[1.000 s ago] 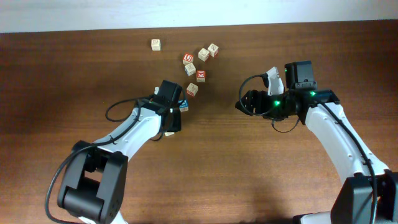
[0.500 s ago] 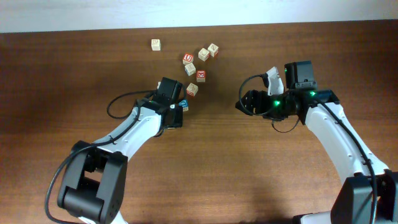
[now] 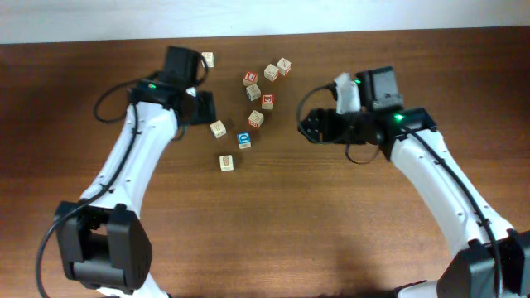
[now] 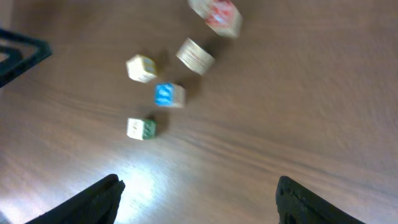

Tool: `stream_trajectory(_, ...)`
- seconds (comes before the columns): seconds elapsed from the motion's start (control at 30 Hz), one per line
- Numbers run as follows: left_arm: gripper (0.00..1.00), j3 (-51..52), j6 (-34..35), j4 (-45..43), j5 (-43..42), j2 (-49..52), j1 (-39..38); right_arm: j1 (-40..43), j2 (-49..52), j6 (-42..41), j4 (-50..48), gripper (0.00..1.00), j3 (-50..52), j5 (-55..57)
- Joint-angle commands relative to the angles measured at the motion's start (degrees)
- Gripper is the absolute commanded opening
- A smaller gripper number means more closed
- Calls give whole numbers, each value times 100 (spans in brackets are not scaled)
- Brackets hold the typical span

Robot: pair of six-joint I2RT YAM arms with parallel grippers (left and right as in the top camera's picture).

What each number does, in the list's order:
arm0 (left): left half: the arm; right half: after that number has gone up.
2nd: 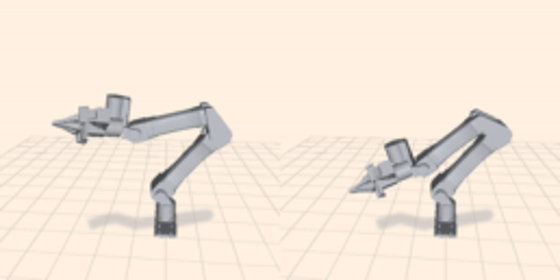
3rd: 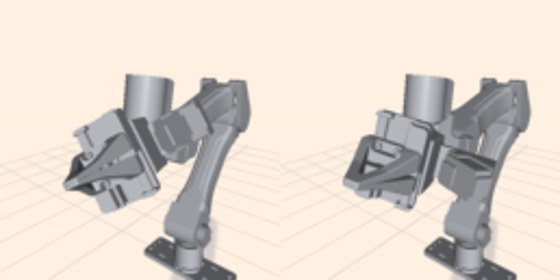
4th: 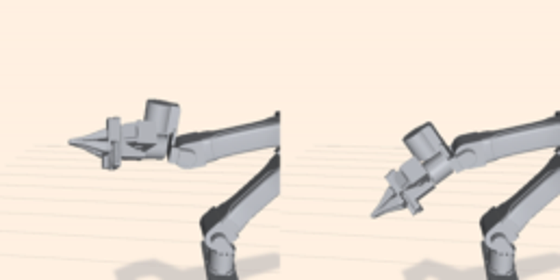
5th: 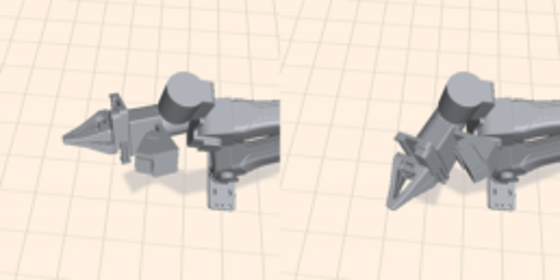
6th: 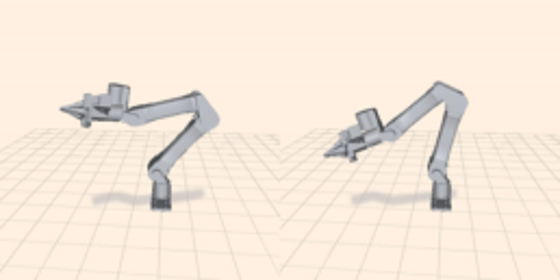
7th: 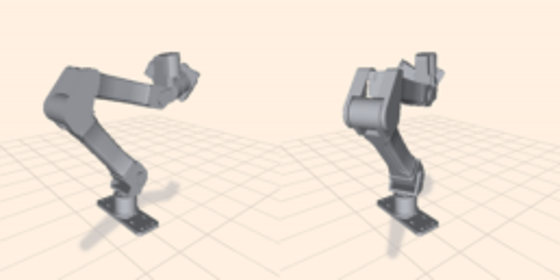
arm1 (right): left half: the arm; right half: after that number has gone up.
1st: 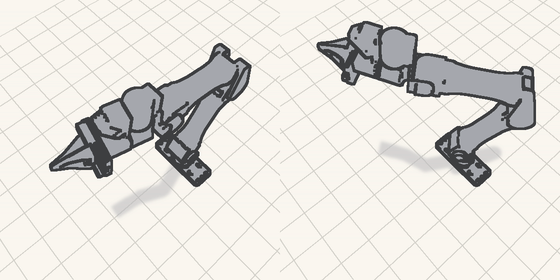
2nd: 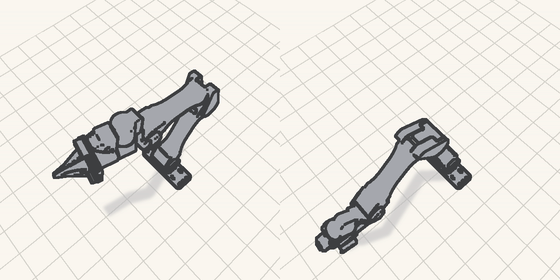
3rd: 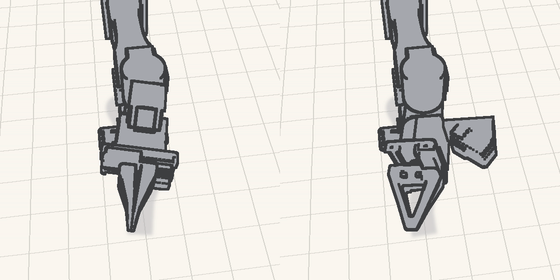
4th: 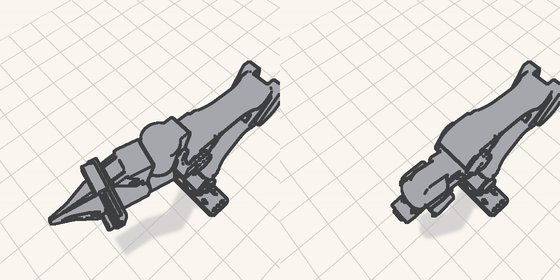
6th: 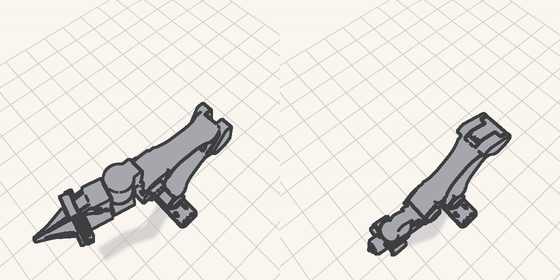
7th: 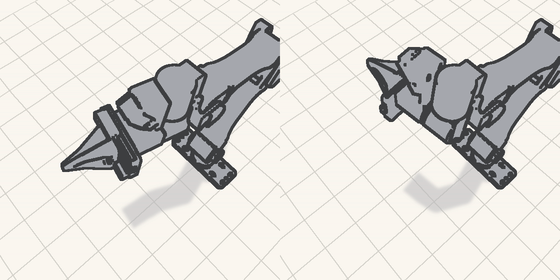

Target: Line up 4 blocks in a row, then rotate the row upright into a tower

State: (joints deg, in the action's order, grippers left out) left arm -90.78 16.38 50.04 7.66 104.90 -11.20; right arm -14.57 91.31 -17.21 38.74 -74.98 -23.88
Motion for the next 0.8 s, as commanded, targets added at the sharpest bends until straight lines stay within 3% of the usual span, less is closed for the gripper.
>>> stream_trajectory(0.0, 77, -153, -103, -46, -243, 22, 249, -634, 350, -470, -138, 75, -514, 955)
stream_trajectory(0.17, 79, -153, 396, -160, -387, 66, 1056, -1381, 1574, -730, -859, 68, -968, 984)
stream_trajectory(0.37, 81, -129, 369, -90, -533, 151, 1425, -1956, 3722, -446, 382, 67, -3161, 1488)
stream_trajectory(0.5, 82, -129, 372, -68, -535, 385, 1425, -2009, 4035, -302, 308, 61, -3222, 1733)
stream_trajectory(0.67, 82, -129, 369, 17, -531, 505, 1425, -2186, 4044, -278, 203, 39, -3167, 2164)
stream_trajectory(0.77, 86, -129, 369, 59, -487, 505, 1425, -2267, 4044, -282, 229, 36, -3154, 2291)
